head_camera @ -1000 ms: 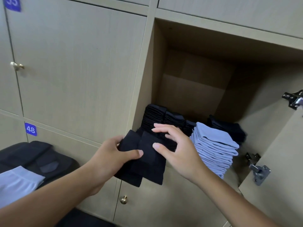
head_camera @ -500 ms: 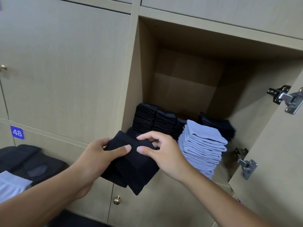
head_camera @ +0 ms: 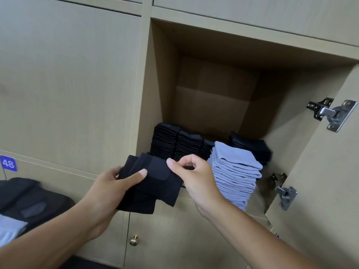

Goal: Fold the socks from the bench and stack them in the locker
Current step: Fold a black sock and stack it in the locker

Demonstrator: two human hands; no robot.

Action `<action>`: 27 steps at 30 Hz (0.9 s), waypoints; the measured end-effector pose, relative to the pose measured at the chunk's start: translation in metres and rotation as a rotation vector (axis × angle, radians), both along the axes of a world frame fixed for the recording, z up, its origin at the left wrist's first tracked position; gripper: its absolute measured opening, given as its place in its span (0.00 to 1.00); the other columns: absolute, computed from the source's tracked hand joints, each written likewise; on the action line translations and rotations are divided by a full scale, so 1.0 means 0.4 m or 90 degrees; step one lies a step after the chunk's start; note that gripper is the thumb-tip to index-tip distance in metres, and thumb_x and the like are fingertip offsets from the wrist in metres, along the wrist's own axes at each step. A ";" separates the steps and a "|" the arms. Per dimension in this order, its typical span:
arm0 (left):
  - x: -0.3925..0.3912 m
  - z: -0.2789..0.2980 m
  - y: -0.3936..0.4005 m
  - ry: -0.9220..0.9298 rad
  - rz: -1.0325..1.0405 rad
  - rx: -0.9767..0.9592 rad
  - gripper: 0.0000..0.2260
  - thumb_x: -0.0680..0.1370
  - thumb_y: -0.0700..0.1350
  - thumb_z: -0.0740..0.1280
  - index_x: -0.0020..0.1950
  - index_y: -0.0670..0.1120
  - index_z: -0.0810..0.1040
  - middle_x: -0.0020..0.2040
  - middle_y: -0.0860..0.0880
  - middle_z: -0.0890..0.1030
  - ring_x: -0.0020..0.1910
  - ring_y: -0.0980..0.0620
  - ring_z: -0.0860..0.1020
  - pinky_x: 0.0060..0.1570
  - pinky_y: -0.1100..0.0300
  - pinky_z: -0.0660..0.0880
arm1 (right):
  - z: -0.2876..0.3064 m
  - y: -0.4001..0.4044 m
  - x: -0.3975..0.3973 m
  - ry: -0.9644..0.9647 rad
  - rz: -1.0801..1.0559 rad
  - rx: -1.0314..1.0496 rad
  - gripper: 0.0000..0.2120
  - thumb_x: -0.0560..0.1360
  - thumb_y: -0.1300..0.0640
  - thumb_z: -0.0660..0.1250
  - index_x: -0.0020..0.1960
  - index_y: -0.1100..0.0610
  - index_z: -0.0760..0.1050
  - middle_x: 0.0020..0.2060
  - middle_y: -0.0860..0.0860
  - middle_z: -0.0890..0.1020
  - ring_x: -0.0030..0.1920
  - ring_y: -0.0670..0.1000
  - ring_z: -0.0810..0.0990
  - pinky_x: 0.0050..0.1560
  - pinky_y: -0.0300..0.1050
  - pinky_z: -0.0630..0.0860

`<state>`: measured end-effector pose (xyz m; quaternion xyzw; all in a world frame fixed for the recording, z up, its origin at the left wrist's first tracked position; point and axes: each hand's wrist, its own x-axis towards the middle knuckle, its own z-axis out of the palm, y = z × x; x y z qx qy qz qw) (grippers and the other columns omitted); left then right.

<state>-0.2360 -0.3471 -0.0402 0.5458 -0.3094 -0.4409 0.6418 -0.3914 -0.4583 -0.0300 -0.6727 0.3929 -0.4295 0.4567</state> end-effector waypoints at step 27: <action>-0.052 -0.003 -0.173 -0.090 0.017 -0.086 0.11 0.83 0.46 0.66 0.44 0.42 0.79 0.42 0.36 0.81 0.35 0.48 0.79 0.30 0.57 0.76 | 0.278 -0.445 -0.143 0.030 -0.103 -0.022 0.12 0.79 0.66 0.69 0.46 0.52 0.87 0.57 0.56 0.84 0.60 0.57 0.82 0.62 0.56 0.80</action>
